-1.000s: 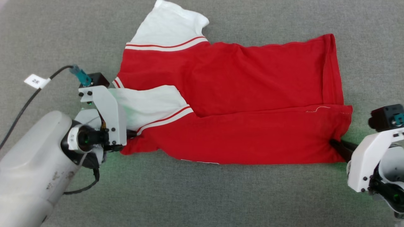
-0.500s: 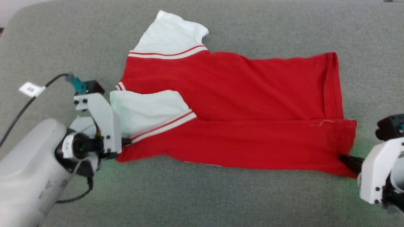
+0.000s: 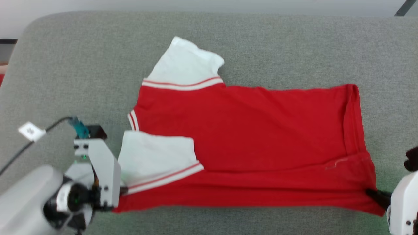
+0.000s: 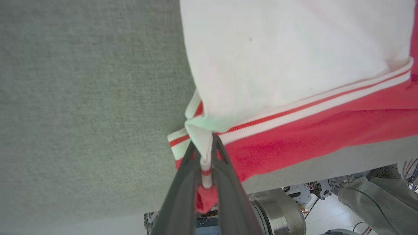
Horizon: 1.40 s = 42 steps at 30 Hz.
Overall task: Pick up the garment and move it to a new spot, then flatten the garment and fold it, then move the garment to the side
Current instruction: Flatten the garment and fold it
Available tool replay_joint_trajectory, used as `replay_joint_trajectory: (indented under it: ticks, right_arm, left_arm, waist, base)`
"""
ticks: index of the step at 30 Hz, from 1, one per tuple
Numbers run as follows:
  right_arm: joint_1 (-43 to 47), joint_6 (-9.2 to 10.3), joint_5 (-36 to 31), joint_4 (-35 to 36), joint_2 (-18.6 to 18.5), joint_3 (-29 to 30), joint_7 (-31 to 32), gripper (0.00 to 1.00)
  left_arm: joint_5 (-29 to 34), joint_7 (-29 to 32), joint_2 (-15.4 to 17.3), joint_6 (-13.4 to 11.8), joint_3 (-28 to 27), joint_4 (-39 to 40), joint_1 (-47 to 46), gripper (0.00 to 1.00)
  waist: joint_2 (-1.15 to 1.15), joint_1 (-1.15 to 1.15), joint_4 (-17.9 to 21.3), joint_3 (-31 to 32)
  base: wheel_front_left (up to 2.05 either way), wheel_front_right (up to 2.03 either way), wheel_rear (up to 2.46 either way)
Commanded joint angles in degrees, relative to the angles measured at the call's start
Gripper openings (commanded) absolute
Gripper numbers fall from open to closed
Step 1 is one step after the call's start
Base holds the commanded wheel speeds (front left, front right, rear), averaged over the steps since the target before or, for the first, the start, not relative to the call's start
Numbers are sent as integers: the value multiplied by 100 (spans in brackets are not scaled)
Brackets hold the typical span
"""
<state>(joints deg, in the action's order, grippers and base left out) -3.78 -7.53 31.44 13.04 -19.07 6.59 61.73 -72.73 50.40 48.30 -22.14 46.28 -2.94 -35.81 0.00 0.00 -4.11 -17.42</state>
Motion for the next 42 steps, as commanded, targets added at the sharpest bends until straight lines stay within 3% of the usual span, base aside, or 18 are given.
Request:
replay_joint_trajectory:
  ticks: [1, 8, 9, 10, 11, 13, 14, 16, 23, 28, 37, 42]
  right_arm:
    - [139, 9, -6, 51, 11, 128, 60, 0]
    - [356, 8, -63, 219, 199, 67, 116, 3]
    - [357, 8, -52, 201, 235, 24, 126, 15]
    - [346, 8, -65, 195, 243, -13, 127, 40]
    - [324, 8, -85, 191, 248, -48, 114, 100]
    - [300, 8, -97, 166, 286, -83, 105, 100]
    - [290, 8, -90, 179, 303, -113, 100, 100]
    - [313, 8, -76, 208, 307, -118, 115, 100]
    - [400, 8, -128, 575, 343, -30, -246, 100]
    - [213, 8, -255, 916, 216, -200, -1190, 100]
    - [-179, 7, -686, 903, -195, -1099, -3821, 100]
    - [-326, 8, -763, 659, -123, -1368, -4607, 100]
  left_arm:
    - [-28, -34, 163, -117, 6, 130, 185, 0]
    - [26, -207, 321, -345, 88, 733, 670, 0]
    - [46, -233, 305, -359, 105, 733, 695, 0]
    - [68, -267, 284, -351, 111, 727, 706, 3]
    - [95, -327, 270, -354, 93, 710, 709, 21]
    - [135, -388, 264, -334, 109, 683, 719, 45]
    - [150, -417, 268, -323, 102, 678, 724, 70]
    - [202, -417, 340, -289, 127, 688, 726, 100]
    - [261, -497, 636, -308, -21, 963, 698, 100]
    - [527, -883, 688, -201, -264, 1104, 348, 100]
    - [1293, -1833, 169, 517, -457, 160, -747, 100]
    - [1408, -1739, -100, 939, -380, -633, -1335, 100]
  waist:
    - [0, 0, -6, 9]
    - [0, 0, 14, 35]
    - [0, 0, 17, 47]
    - [0, 0, 23, 65]
    - [0, 0, 33, 84]
    - [0, 0, 46, 132]
    - [0, 0, 59, 168]
    - [0, 0, 81, 236]
    - [0, 0, 192, 490]
    - [0, 0, 335, 603]
    - [0, 0, 822, 494]
    - [0, 0, 1185, 258]
  base:
    - [0, 0, 0]
    - [0, 0, 0]
    - [0, 0, 0]
    - [0, 0, 0]
    - [0, 0, 0]
    - [0, 0, 0]
    - [0, 0, 0]
    - [0, 0, 0]
    - [0, 0, 0]
    - [0, 0, 0]
    - [0, 0, 0]
    - [0, 0, 0]
